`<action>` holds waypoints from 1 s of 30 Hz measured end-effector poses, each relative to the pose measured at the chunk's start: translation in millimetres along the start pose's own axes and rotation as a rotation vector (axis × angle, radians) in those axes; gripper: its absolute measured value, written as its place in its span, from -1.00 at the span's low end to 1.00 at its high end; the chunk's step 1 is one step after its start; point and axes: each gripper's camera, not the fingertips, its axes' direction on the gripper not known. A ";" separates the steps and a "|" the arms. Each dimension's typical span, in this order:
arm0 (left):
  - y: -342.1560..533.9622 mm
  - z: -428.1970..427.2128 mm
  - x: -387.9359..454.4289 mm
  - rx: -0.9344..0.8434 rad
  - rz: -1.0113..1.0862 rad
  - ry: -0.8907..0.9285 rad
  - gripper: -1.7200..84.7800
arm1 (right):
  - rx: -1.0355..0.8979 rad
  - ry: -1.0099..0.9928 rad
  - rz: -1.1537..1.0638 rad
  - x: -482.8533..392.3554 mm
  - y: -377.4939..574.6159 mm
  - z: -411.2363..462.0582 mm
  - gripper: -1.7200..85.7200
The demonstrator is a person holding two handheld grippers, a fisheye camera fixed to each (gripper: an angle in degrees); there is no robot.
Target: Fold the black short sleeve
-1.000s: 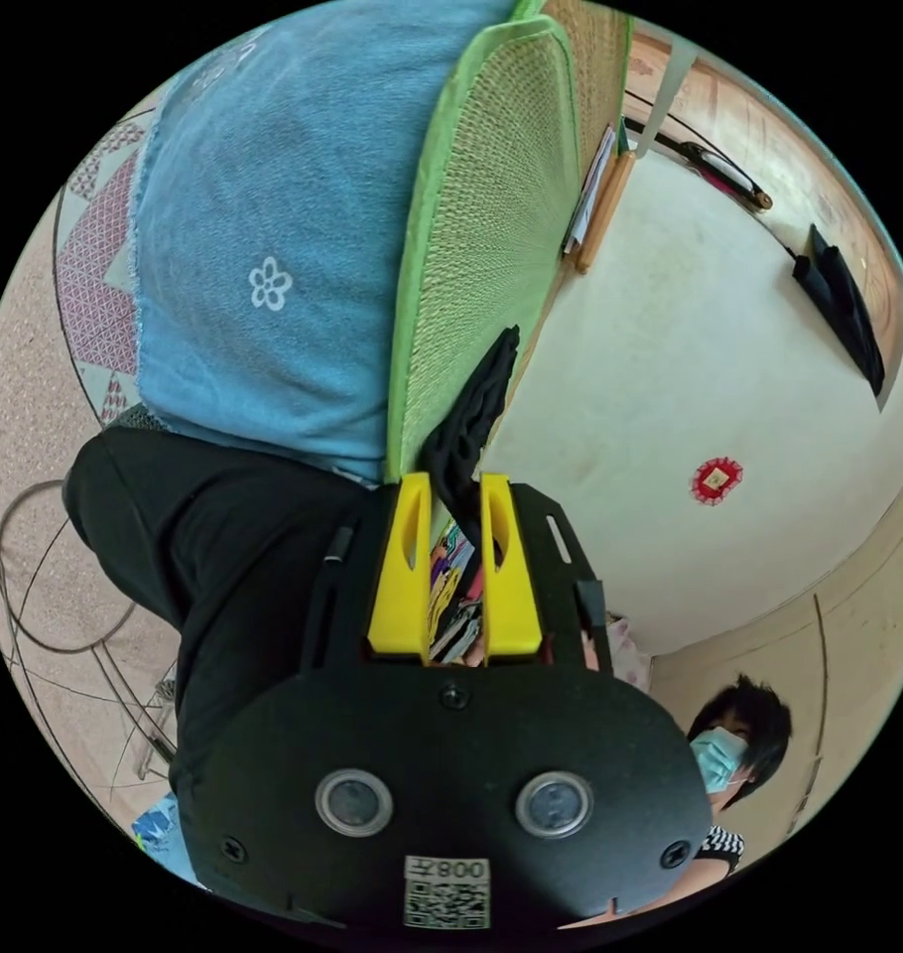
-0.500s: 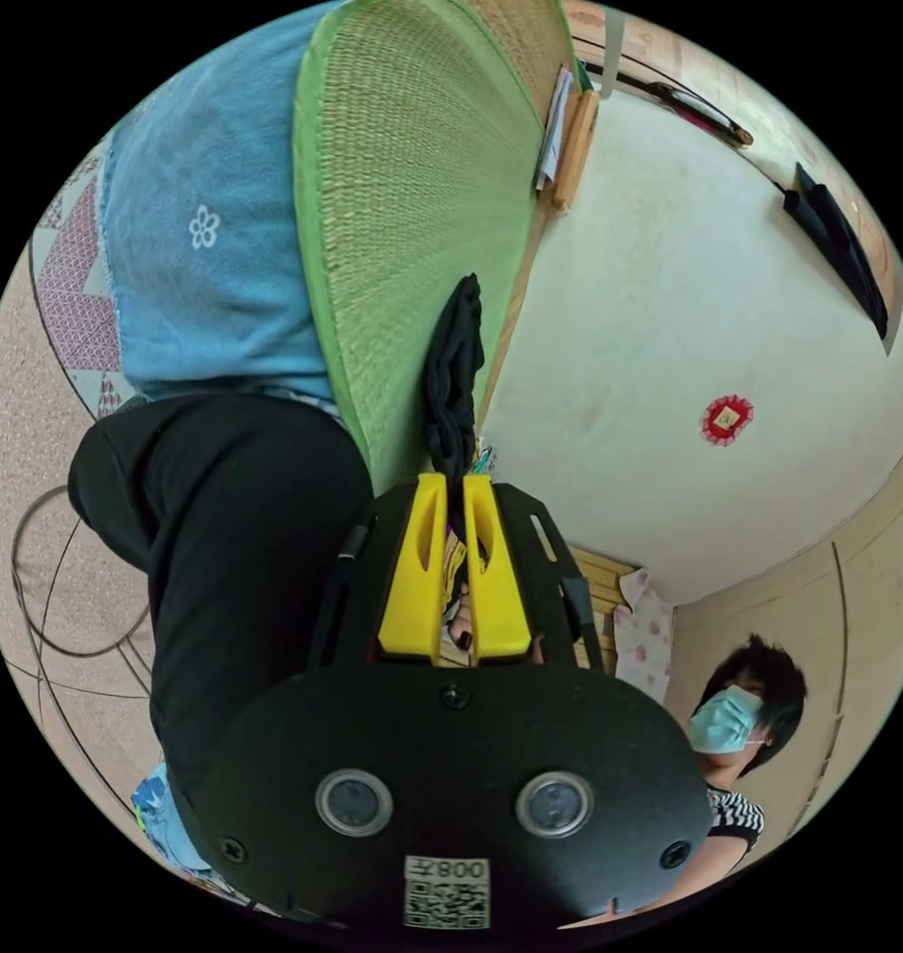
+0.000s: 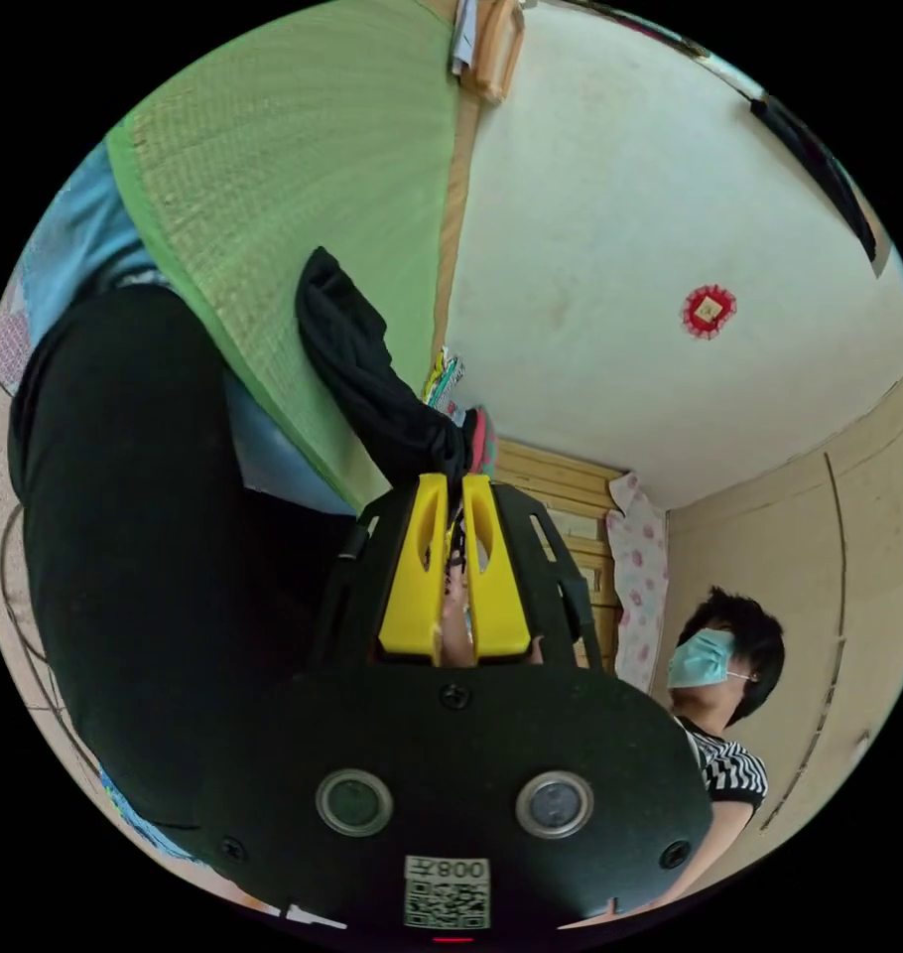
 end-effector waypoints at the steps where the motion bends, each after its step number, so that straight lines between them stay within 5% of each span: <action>1: 2.6 7.8 3.1 -0.015 0.005 0.001 -0.89 | 0.011 0.001 -0.004 1.8 5.8 -8.7 -0.93; 16: 48.1 228.4 66.2 -0.331 0.035 -0.012 -0.90 | 0.318 -0.006 -0.054 59.2 117.6 -216.5 -0.93; 30: 8.1 524.7 209.9 -0.362 0.307 0.038 -0.90 | 0.387 0.200 -0.287 -8.3 -46.7 -452.4 -0.93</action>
